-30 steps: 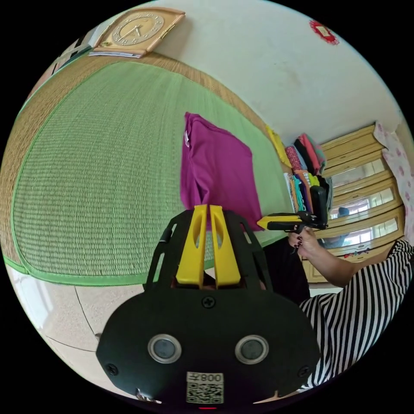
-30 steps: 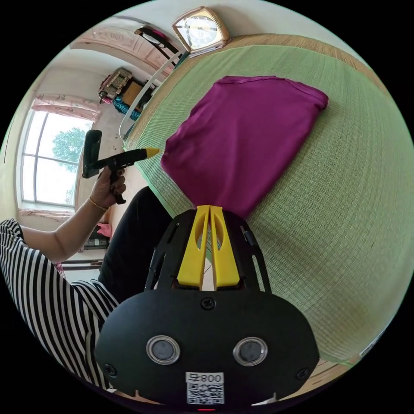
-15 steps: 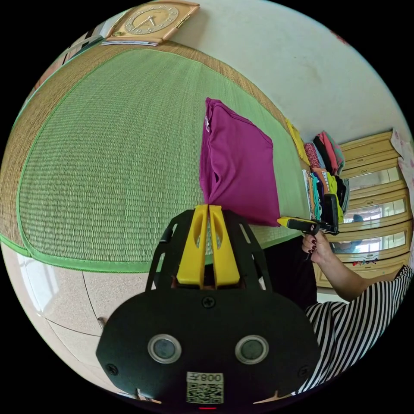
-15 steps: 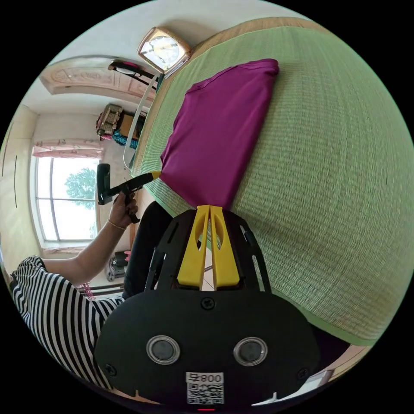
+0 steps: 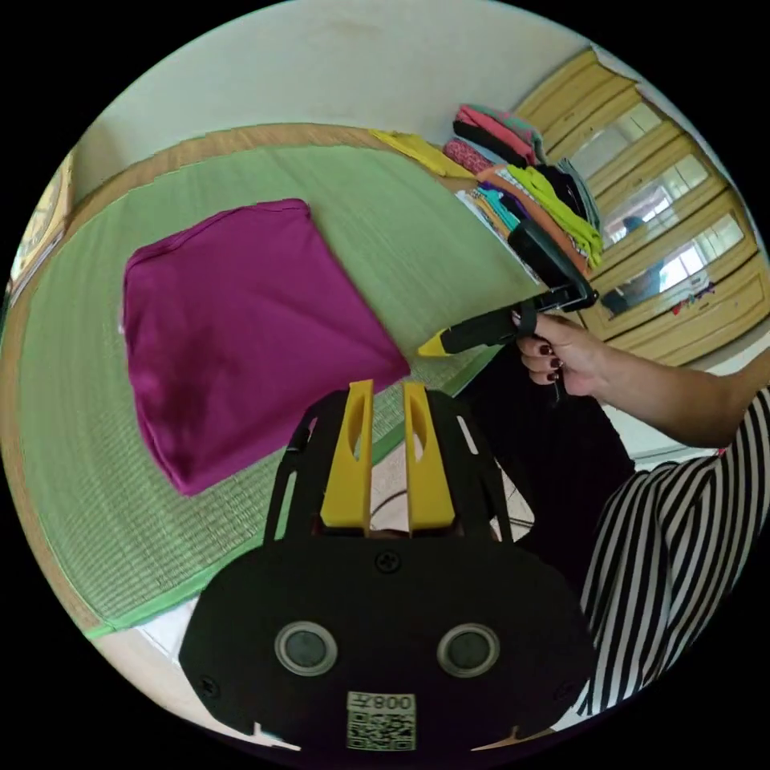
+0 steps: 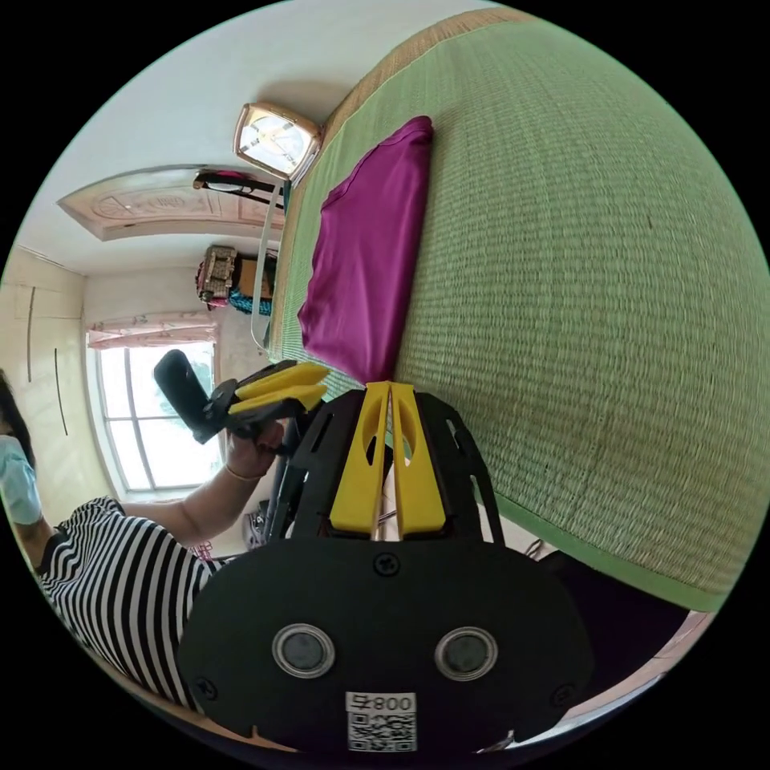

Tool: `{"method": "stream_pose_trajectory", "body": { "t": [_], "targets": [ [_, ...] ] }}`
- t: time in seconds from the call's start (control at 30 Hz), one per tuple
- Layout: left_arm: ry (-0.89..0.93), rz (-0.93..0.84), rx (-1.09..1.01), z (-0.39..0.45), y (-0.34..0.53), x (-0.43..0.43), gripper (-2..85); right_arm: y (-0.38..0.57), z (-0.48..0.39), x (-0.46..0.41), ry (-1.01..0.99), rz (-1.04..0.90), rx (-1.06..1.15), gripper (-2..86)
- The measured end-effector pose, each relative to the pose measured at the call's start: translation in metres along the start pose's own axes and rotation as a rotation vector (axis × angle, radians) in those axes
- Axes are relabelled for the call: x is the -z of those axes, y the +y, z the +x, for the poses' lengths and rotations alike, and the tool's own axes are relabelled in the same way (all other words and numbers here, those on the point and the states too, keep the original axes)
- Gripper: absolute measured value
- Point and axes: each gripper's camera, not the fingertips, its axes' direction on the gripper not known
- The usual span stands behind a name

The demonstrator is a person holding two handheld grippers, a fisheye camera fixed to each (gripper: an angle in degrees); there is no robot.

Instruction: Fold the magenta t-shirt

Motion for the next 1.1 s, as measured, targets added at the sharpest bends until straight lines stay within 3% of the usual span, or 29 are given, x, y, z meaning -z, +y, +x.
{"method": "stream_pose_trajectory", "body": {
  "t": [0.13, 0.2, 0.67, 1.1],
  "targets": [
    [-0.129, -0.153, -0.131, 0.024, -0.006, -0.038, 3.3, -0.001, 0.012, 0.007, -0.057, 0.004, -0.03, 1.6],
    [-0.187, -0.132, -0.14, 0.027, -0.002, -0.039, 2.0, -0.003, 0.015, 0.008, -0.084, 0.001, -0.036, 2.5],
    [-0.067, -0.002, -0.022, 0.007, 0.027, -0.019, 0.2, -0.021, 0.036, 0.012, -0.256, -0.007, -0.134, 7.5],
    [-0.013, 0.035, 0.038, -0.031, 0.043, 0.001, 0.3, -0.038, 0.039, 0.002, -0.326, -0.022, -0.172, 3.6]
  ]
}}
